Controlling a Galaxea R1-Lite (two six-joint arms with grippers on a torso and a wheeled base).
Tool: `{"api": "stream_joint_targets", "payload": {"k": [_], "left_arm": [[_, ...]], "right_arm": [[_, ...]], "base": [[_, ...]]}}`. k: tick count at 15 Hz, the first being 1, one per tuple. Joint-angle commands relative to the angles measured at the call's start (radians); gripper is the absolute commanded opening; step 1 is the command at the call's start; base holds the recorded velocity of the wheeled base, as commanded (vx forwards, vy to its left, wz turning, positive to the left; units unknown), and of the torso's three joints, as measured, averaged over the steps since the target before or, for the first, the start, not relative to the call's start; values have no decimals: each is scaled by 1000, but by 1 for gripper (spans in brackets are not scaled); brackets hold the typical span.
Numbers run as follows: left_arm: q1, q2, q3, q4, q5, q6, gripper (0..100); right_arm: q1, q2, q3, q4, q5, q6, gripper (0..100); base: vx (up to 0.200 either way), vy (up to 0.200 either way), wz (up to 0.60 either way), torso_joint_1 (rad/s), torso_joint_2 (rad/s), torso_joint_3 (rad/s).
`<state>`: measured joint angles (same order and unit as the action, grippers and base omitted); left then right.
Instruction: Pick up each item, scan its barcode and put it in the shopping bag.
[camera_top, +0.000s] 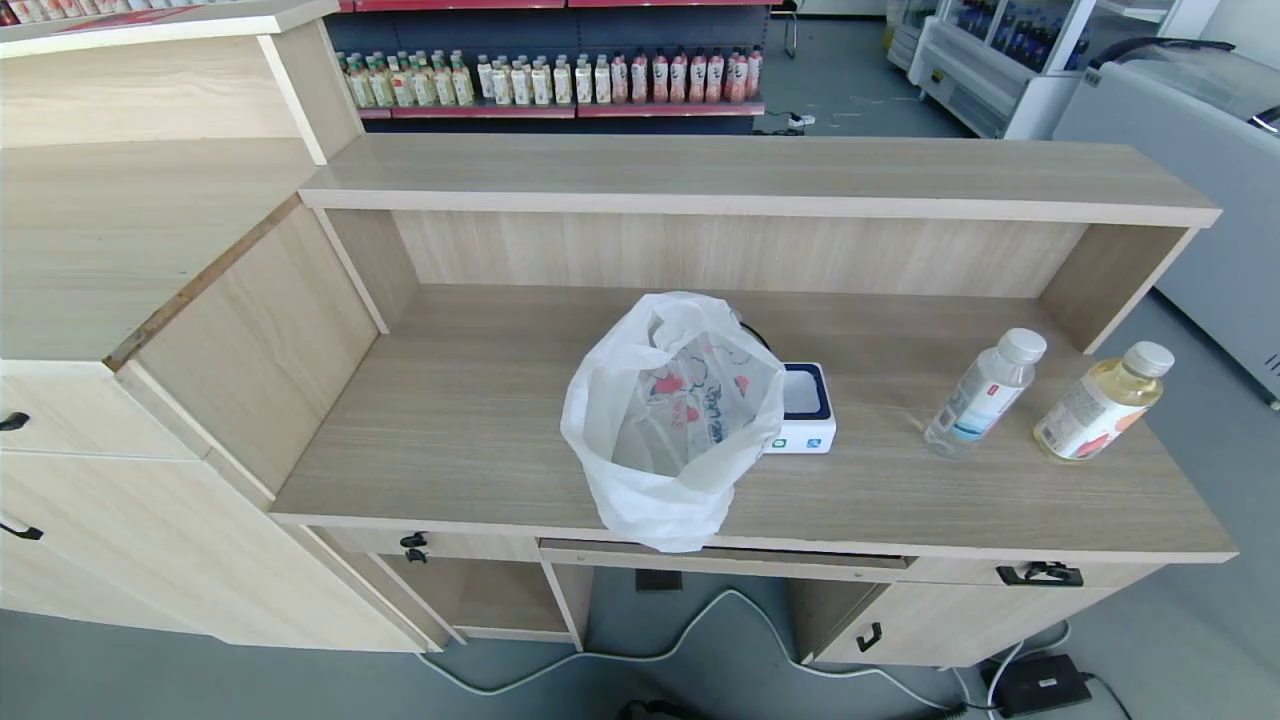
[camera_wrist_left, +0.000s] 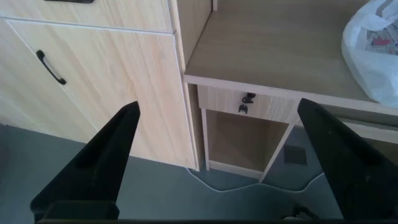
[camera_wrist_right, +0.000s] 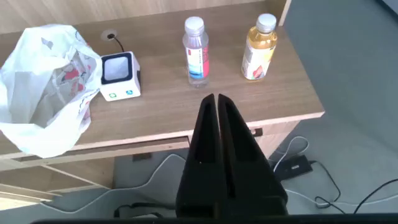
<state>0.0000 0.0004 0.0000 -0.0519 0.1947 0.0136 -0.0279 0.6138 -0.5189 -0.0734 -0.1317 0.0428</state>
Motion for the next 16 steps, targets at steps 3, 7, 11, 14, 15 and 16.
{"api": "stream_joint_targets", "payload": {"k": [3,7,11,14,15,16], "left_arm": [[0,0,0,0,0,0,100],[0,0,0,0,0,0,100],[0,0,0,0,0,0,100],[0,0,0,0,0,0,100],[0,0,0,0,0,0,100],[-2,0,0,0,0,0,100]], "right_arm": [[-101,589,-119,-324,75,16,100],[-250,860,2,-726,238,-93,100],[-293,968,74,-733,290,-116,100],[-308,1072,77,-826,290,-156,100],[-308,1117,65,-876,290,-161,100],[-303,1159,48,-924,290,-161,100]], "base": [[0,0,0,0,0,0],[0,0,0,0,0,0],[0,0,0,0,0,0],[0,0,0,0,0,0],[0,0,0,0,0,0],[0,0,0,0,0,0]]}}
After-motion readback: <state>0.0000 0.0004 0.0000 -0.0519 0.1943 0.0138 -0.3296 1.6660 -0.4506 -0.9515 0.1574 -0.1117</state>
